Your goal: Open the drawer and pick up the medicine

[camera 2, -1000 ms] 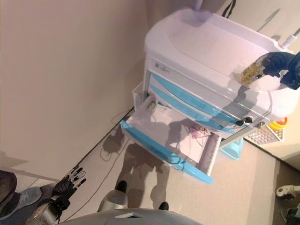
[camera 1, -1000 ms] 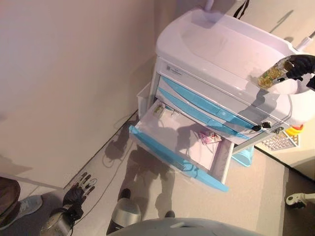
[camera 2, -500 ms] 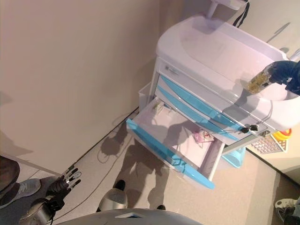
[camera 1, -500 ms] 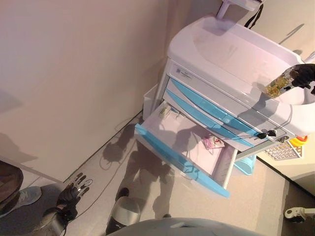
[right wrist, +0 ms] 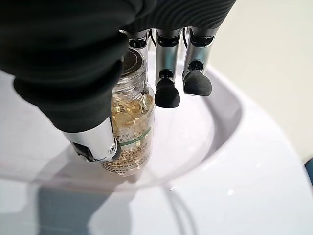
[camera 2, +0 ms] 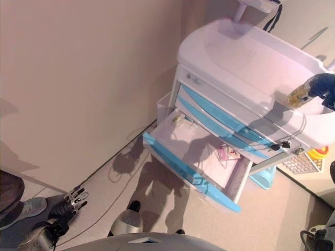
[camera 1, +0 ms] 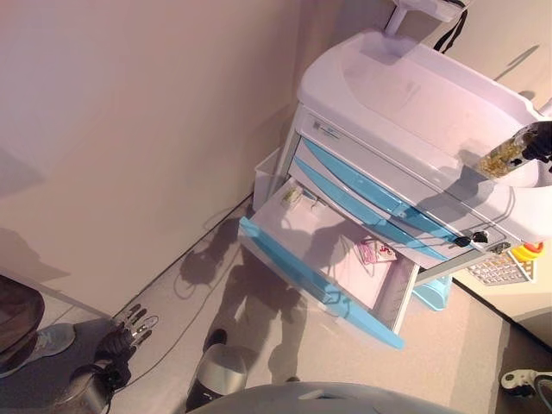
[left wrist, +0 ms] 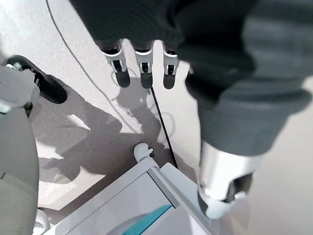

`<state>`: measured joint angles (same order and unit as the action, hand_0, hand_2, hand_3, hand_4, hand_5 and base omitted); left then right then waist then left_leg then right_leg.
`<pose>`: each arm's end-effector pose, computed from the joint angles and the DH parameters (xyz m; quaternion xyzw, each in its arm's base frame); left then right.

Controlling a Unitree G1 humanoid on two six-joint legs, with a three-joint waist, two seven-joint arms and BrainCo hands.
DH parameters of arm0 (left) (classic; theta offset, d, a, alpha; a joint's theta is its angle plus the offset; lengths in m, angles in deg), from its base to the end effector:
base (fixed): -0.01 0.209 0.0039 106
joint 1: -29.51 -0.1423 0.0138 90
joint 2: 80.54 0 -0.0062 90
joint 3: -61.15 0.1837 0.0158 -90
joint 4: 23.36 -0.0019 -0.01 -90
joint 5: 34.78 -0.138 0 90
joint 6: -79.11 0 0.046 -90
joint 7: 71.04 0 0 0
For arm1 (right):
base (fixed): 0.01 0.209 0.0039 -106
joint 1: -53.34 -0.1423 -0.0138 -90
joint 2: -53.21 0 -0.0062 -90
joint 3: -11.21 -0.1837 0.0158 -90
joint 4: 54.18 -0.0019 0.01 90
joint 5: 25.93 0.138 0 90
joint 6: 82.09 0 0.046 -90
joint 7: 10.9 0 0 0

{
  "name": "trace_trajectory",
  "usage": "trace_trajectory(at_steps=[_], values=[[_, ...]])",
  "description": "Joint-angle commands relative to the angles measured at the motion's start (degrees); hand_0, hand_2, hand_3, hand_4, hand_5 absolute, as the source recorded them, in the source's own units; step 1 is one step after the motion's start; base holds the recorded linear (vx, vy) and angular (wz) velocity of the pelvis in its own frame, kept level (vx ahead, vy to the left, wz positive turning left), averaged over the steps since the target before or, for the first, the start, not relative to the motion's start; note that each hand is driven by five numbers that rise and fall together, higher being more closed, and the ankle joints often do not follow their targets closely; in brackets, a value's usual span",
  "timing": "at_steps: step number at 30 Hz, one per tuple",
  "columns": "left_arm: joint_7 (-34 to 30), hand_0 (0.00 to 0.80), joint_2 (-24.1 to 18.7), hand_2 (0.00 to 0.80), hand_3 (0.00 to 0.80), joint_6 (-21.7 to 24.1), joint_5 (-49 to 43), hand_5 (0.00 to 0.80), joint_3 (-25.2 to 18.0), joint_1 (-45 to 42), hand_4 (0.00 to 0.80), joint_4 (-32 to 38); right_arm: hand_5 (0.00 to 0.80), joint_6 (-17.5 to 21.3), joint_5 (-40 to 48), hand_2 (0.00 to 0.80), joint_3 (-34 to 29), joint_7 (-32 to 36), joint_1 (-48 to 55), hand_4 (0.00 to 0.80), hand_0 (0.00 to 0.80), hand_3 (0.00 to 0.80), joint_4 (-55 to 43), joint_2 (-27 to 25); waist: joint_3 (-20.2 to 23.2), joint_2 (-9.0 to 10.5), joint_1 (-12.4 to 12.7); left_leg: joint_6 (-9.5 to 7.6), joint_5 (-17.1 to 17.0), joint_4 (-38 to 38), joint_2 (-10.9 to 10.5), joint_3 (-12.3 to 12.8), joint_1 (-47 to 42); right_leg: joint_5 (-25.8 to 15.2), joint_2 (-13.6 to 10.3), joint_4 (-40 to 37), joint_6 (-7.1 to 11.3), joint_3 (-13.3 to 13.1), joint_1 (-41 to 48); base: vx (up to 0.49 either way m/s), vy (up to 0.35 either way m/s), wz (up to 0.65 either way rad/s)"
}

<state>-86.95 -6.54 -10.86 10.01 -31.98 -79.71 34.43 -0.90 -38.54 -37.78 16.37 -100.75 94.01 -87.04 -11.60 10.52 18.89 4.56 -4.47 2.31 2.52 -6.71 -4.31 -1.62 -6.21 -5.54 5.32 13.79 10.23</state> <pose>0.0657 0.3196 -0.0391 -0.1381 0.3298 0.1254 0.9254 0.2886 -0.3748 0.2609 -0.5947 0.3021 -0.0762 0.7412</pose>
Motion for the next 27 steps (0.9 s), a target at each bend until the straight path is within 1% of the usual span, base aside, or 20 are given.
trace_trajectory(at_steps=[1,9,17,19,20,21,22,23,24,27], values=[[-0.8,0.000,-3.8,0.000,0.000,0.7,-1.9,0.000,0.7,-1.7,0.000,4.5,0.800,-1.7,-1.4,0.800,4.9,-3.7,-9.5,0.800,0.800,0.800,1.6,-4.2,0.8,-0.38,1.9,-2.08,6.0,-2.2,-1.4,-3.5,1.1,0.6,0.5,5.0,3.14,2.2,-2.0,0.028,-0.031,0.05],[-0.9,0.000,-4.5,0.000,0.000,0.6,-2.4,0.000,0.2,-1.9,0.000,4.6,0.800,-2.5,-2.1,0.800,4.6,-3.6,-8.1,0.800,0.800,0.800,1.2,-3.5,0.7,-0.44,2.4,-2.14,5.8,-2.0,-1.4,-4.0,1.1,0.7,0.7,5.1,3.24,2.6,-2.0,0.039,-0.022,0.03],[-1.5,0.000,-5.2,0.000,0.000,0.3,-3.3,0.000,-0.4,-2.1,0.000,4.6,0.800,-2.3,-2.1,0.800,4.3,-2.4,-6.8,0.800,0.800,0.800,1.0,-3.2,0.3,-0.19,3.0,-2.23,5.9,-2.3,-1.4,-4.6,1.3,0.8,1.0,5.2,3.29,2.5,-2.0,0.025,-0.023,0.02],[-1.6,0.000,-5.2,0.000,0.000,0.3,-3.4,0.000,-0.7,-2.3,0.000,4.6,0.800,-3.0,-1.9,0.800,4.1,-2.9,-6.7,0.800,0.800,0.800,0.7,-3.1,0.3,-0.14,3.1,-2.27,5.9,-2.3,-1.5,-4.6,1.2,0.7,1.1,5.2,3.31,2.3,-1.9,0.034,-0.016,0.01],[-1.6,0.000,-5.3,0.000,0.000,0.2,-3.5,0.000,-0.7,-2.2,0.000,4.7,0.427,-3.2,-2.6,0.427,4.0,-3.1,-6.6,0.427,0.427,0.427,0.6,-2.9,0.3,-0.12,3.0,-2.30,5.9,-2.3,-1.5,-4.7,1.1,0.7,1.2,5.3,3.32,2.3,-1.8,0.033,-0.012,0.00],[-1.6,0.000,-5.3,0.000,0.000,0.2,-3.7,0.000,-0.7,-2.2,0.000,4.6,0.317,-3.2,-2.9,0.317,3.9,-3.4,-6.5,0.317,0.317,0.317,0.7,-2.8,0.3,-0.10,3.1,-2.30,6.0,-2.2,-1.5,-4.7,1.1,0.7,1.2,5.2,3.34,2.2,-1.8,0.035,-0.011,0.00],[-1.8,0.000,-5.4,0.000,0.000,0.3,-3.8,0.000,-0.7,-2.2,0.000,4.5,0.329,-3.0,-3.3,0.329,3.7,-3.6,-6.4,0.329,0.329,0.329,0.9,-2.6,0.4,-0.10,3.1,-2.31,6.0,-2.2,-1.5,-4.6,1.0,0.7,1.2,5.2,3.39,2.2,-1.8,0.031,-0.009,0.00],[-1.8,0.000,-5.5,0.000,0.000,0.2,-3.7,0.000,-0.7,-2.2,0.000,4.5,0.292,-3.0,-3.3,0.292,3.7,-3.7,-6.3,0.292,0.292,0.292,1.0,-2.6,0.5,-0.10,3.1,-2.33,6.0,-2.3,-1.5,-4.6,1.0,0.7,1.2,5.2,3.42,2.2,-1.8,0.032,-0.007,0.00],[-1.6,0.000,-5.5,0.000,0.000,0.3,-3.6,0.000,-0.5,-2.2,0.000,4.6,0.000,-3.2,-3.8,0.000,3.5,-4.1,-6.1,0.000,0.000,0.000,1.2,-2.3,0.5,-0.15,3.2,-2.34,6.0,-2.2,-1.5,-4.7,0.9,0.7,1.3,5.2,3.48,2.2,-1.8,0.000,0.000,0.00],[-1.5,0.000,-5.7,0.000,0.000,0.0,-3.8,0.000,-0.2,-2.1,0.000,5.0,0.000,-3.6,-4.3,0.000,3.2,-5.5,-5.6,0.000,0.000,0.000,1.5,-1.8,0.4,-0.17,3.2,-2.38,6.0,-2.2,-1.5,-4.6,0.9,0.6,1.3,5.3,3.59,2.0,-1.8,0.000,0.000,0.00]])
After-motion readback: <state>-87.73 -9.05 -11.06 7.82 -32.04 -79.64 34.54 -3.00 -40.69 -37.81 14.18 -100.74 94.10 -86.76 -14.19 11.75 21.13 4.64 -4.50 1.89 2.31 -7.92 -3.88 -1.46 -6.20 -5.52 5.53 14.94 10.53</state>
